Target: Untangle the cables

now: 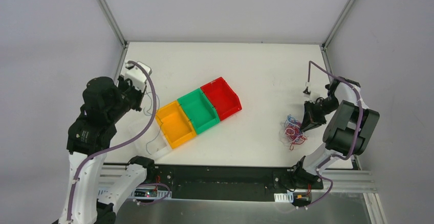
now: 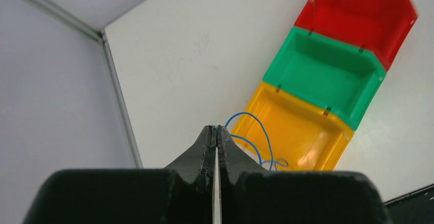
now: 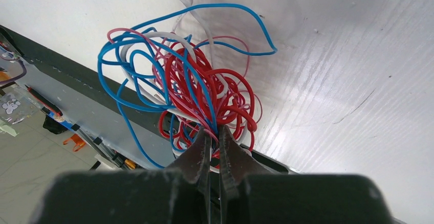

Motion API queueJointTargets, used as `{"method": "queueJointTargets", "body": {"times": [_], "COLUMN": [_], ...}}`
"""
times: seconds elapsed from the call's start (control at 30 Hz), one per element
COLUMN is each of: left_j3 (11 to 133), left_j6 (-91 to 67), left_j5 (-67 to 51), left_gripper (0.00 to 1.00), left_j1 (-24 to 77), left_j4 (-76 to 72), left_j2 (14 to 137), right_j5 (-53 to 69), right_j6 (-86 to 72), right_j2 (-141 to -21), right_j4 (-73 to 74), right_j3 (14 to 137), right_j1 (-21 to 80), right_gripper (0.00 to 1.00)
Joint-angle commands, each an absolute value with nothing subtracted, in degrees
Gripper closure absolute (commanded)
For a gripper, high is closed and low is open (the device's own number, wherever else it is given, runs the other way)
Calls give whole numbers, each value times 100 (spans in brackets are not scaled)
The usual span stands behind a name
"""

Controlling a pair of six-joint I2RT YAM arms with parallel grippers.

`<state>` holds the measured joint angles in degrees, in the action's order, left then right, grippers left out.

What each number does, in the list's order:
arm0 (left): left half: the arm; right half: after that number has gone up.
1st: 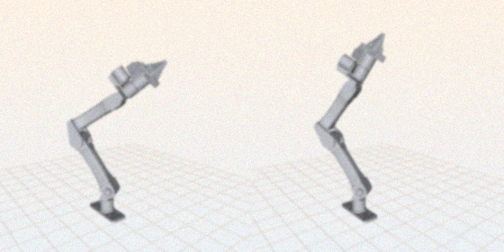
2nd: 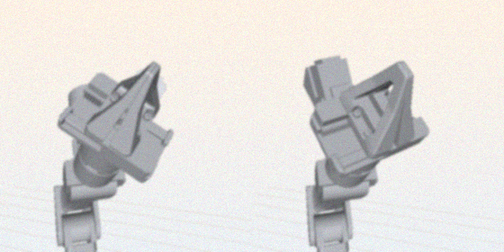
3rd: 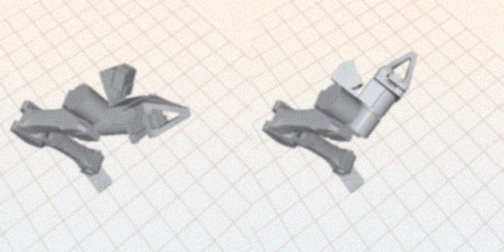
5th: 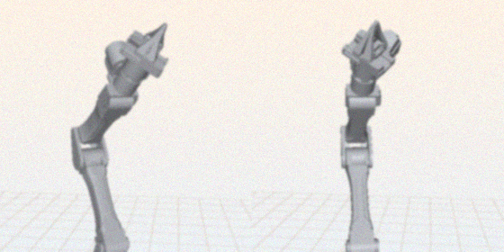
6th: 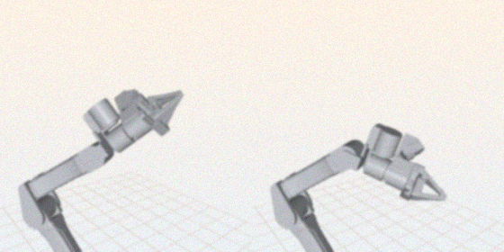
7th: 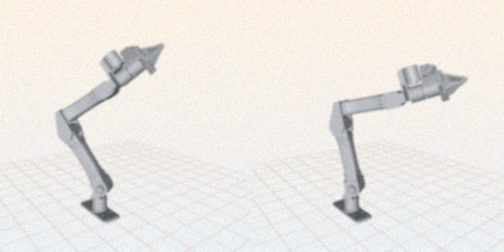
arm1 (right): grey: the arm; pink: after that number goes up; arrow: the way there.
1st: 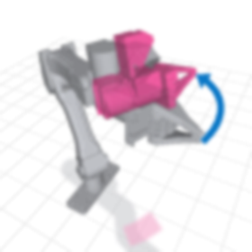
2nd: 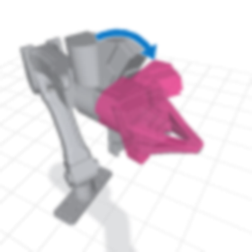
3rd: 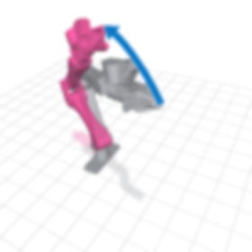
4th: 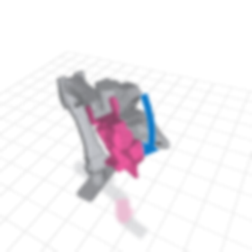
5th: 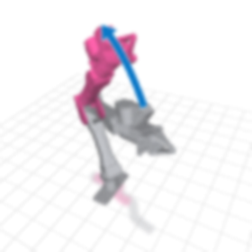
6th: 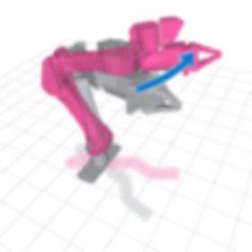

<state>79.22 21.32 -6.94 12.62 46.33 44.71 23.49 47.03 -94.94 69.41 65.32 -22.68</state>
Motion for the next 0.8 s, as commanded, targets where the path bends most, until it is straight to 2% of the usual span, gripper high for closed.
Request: {"method": "queueJointTargets", "body": {"times": [0.0, 0.2, 0.3, 0.57, 0.6, 0.67, 0.7, 0.77], "left_j3": [7093, 5903, 5599, 4594, 4589, 4793, 5015, 5704], "left_j6": [2622, 3089, 3071, 2952, 2888, 2796, 2704, 2538], "left_j5": [326, 947, 781, 433, 345, 180, 85, -332], "left_gripper": [100, 100, 100, 100, 91, 61, 53, 44], "left_j1": [1195, 1172, 1143, 972, 948, 945, 942, 940], "left_j4": [5072, 5241, 5327, 5129, 5062, 5089, 5166, 5387], "left_j2": [4027, 3531, 3516, 4491, 4578, 4755, 4864, 5162], "right_j5": [2571, 2540, 2508, 2552, 2574, 2632, 2676, 2834], "right_j6": [4730, 4790, 4821, 4795, 4791, 4784, 4783, 4793], "right_j2": [-9567, -9472, -9408, -9331, -9312, -9262, -9233, -9128], "right_j4": [7273, 7265, 7234, 7287, 7313, 7367, 7398, 7475], "right_j3": [6668, 6527, 6415, 6317, 6311, 6309, 6317, 6332], "right_j1": [-2299, -2299, -2301, -2297, -2294, -2294, -2294, -2294], "right_gripper": [100, 100, 100, 100, 100, 100, 100, 100]}}
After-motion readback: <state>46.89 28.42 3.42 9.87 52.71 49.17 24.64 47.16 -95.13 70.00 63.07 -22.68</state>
